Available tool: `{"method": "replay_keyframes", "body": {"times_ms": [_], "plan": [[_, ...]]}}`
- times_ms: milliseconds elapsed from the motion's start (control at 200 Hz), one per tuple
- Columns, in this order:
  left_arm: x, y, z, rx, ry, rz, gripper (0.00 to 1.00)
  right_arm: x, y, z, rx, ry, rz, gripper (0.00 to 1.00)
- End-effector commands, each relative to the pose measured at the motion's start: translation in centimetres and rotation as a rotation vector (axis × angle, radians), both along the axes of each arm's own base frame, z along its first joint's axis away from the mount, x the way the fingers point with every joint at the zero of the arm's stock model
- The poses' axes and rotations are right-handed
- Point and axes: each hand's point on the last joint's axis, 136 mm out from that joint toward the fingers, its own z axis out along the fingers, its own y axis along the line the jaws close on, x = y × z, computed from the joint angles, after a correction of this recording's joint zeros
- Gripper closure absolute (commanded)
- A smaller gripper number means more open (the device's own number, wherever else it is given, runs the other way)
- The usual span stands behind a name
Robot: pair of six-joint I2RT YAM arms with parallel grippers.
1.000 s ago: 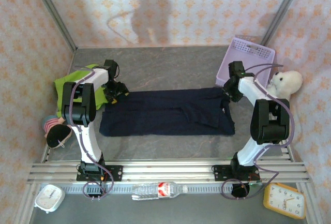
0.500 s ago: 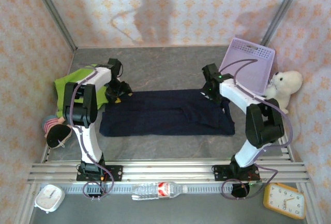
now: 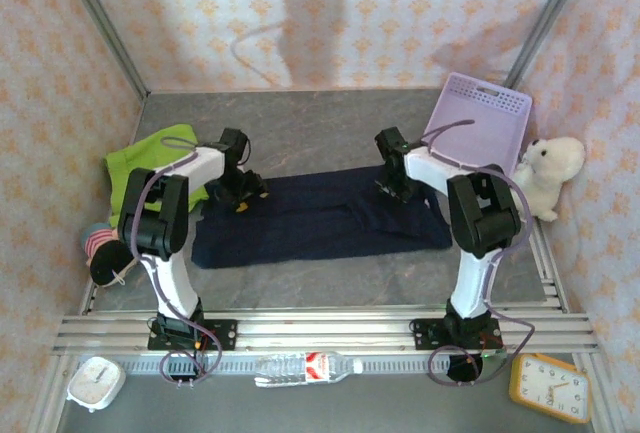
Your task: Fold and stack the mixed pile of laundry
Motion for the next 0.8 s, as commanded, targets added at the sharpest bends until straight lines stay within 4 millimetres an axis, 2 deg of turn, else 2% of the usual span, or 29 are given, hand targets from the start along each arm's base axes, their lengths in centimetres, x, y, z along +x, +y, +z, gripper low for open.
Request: {"method": "replay_keyframes", "body": {"times_ms": [0, 170, 270, 350, 460, 505, 590, 675, 796], "plan": [[-4.6, 1.7, -1.5, 0.077, 0.127, 0.111, 0.41, 0.4, 4.0, -2.4, 0.114, 0.051, 0.123, 0.55], [-7.7, 2.8, -1.2, 0.120, 0.162, 0.174, 0.41, 3.5, 8.2, -2.3, 0.169, 0.019, 0.219, 0.55], [-8.6, 3.0, -1.3, 0.119, 0.149, 0.223, 0.41, 6.8, 9.9, -2.0, 0.183, -0.013, 0.243, 0.55], [-8.5, 2.8, -0.9, 0.108, 0.128, 0.245, 0.41, 9.9, 11.0, -1.9, 0.168, -0.036, 0.282, 0.54], [-7.2, 2.1, 0.2, 0.087, 0.095, 0.232, 0.40, 14.4, 11.8, -1.2, 0.155, -0.075, 0.313, 0.52], [-6.4, 1.9, 1.0, 0.080, 0.073, 0.226, 0.40, 16.2, 11.9, 0.1, 0.172, -0.114, 0.304, 0.51], [-4.4, 1.7, 3.1, 0.077, 0.012, 0.205, 0.38, 18.4, 11.6, 3.0, 0.217, -0.189, 0.277, 0.46], [-2.6, 2.0, 5.4, 0.102, -0.041, 0.161, 0.35, 19.0, 10.7, 5.9, 0.233, -0.244, 0.249, 0.43], [-0.6, 1.6, 6.6, 0.111, -0.069, 0.078, 0.36, 17.1, 9.8, 8.8, 0.220, -0.253, 0.230, 0.42]]}}
